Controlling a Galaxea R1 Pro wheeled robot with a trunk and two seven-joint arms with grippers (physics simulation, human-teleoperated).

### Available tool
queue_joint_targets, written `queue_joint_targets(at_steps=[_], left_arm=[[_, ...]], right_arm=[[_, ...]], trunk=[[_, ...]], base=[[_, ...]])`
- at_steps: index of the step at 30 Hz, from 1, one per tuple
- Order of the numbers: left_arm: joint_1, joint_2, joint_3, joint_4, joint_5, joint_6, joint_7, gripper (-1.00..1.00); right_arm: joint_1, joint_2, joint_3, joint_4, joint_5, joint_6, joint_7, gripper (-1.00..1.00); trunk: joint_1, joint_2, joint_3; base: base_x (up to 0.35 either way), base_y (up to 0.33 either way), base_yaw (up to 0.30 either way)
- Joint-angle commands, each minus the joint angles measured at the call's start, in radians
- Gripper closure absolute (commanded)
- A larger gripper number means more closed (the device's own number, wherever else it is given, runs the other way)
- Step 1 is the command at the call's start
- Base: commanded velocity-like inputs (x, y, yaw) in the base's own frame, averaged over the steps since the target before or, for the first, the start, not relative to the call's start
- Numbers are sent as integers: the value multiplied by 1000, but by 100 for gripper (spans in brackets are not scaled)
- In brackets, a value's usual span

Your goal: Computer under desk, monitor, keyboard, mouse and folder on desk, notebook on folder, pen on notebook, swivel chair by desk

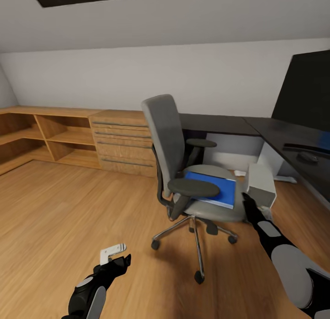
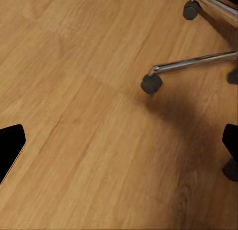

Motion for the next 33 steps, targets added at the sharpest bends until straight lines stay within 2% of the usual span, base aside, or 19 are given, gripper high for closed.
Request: queue_joint_targets(at_steps=[1,4,20,33], left_arm=[[-1,0,-1,-1,11,3,9,-100],[-1,0,-1,-1,11,3,11,-100],[-1,0,-1,-1,11,3,11,-100],[-1,0,-1,-1,11,3,11,-100]], right_arm=[[-1,0,0,1,-9,1,5,-100],[-1,0,0,1,-9,2,5,-100],[-1,2,1,-5,-9,1,16,-100],[-1,5,0,-5,-9,-1,13,-100]], trunk=[[0,0,-1],[0,0,-1],[0,0,-1],[0,0,3]], base=[[316,14,0],[226,5,0],[5,0,8],[0,0,245]])
